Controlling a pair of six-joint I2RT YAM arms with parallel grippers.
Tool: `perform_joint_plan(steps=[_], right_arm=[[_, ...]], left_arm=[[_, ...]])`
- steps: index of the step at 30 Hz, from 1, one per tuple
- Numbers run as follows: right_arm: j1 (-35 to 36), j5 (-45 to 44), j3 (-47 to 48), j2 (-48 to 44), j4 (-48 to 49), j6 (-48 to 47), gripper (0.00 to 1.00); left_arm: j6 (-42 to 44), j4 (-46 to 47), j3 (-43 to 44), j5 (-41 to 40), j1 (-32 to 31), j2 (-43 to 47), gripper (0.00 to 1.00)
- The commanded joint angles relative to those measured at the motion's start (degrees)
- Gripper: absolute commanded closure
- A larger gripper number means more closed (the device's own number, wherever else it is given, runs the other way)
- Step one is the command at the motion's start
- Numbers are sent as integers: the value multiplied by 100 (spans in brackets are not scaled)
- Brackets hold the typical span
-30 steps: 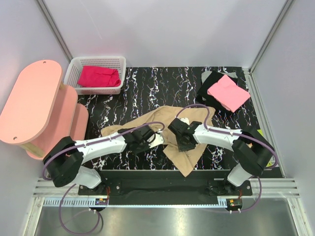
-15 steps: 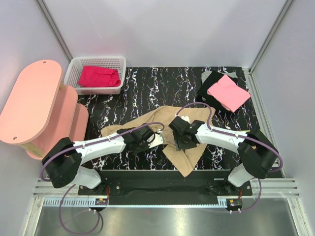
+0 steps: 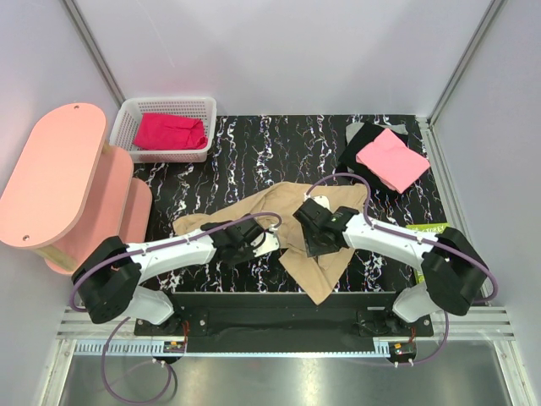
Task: Fold and stack the t-shirts
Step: Flatten out the tshirt
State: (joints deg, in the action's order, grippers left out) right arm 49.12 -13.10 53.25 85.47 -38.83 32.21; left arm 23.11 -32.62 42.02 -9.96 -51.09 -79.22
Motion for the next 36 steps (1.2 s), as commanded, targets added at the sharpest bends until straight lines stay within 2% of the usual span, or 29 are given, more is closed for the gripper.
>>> perform_joint_plan(steps=[1, 20, 29, 30, 31, 32, 36], right_arm=[[-26, -307, 27, -320, -125, -48, 50], [-69, -114, 18, 180, 253, 5, 59], [-96, 1, -52, 506, 587, 58, 78], [-96, 1, -61, 506, 596, 49, 82], [-96, -8, -61, 479, 604, 49, 92], [-96, -17, -52, 427, 596, 40, 98], [-96, -131, 202, 50, 141, 5, 100]], left_arm=[[53, 72, 17, -112, 20, 126, 100], [106, 1, 96, -138, 20, 170, 100], [106, -60, 87, -191, 20, 337, 100], [123, -86, 87, -234, 20, 354, 100], [132, -95, 87, -252, 20, 407, 100], [132, -113, 87, -279, 20, 433, 100], [333, -393, 315, -576, 20, 653, 100]])
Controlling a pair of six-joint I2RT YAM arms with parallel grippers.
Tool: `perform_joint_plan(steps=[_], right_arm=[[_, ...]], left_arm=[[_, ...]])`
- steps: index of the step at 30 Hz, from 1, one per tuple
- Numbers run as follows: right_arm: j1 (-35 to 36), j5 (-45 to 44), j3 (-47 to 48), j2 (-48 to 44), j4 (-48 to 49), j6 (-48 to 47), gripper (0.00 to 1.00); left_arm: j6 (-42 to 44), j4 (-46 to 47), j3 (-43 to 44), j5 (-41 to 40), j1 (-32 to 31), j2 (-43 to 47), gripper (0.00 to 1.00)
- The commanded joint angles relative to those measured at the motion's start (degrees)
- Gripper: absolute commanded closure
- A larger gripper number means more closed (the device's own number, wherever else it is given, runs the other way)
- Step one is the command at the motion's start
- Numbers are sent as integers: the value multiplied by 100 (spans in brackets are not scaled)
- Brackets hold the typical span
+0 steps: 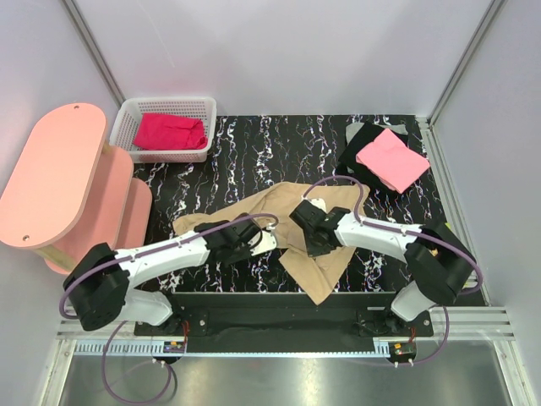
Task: Fold and stack the t-shirts
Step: Flatten out the tshirt
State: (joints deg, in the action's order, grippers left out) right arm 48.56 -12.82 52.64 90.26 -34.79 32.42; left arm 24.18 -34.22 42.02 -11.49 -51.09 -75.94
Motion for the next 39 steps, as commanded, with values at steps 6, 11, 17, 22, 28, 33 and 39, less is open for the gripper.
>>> perform_joint_plan(steps=[6, 11, 17, 22, 28, 33, 39], right_arm=[[-39, -528, 1291, -1589, -1405, -263, 100], [-39, -608, 2249, -2547, -2328, -289, 100], [-39, -494, 3453, -3391, -3112, -386, 100], [-39, -265, 4577, -3743, -3789, -290, 100], [-39, -220, 4501, -4139, -4177, -123, 100], [-39, -554, 3790, -4061, -3694, -201, 100], [-39, -1249, 3893, -3429, -3456, -552, 100]], left_arm=[[613, -839, 1246, -889, 283, 975, 100], [1017, -1113, 1756, -1285, 626, 1511, 100], [1826, -1201, 2353, -1716, 1486, 2039, 100], [2336, -1587, 3668, -1919, 1954, 2347, 100], [1643, -3835, 5412, -1086, 1954, 2110, 100], [1185, -4032, 3083, 180, 1954, 2286, 100], [1097, -3083, 1416, 1025, 1945, 1698, 100]])
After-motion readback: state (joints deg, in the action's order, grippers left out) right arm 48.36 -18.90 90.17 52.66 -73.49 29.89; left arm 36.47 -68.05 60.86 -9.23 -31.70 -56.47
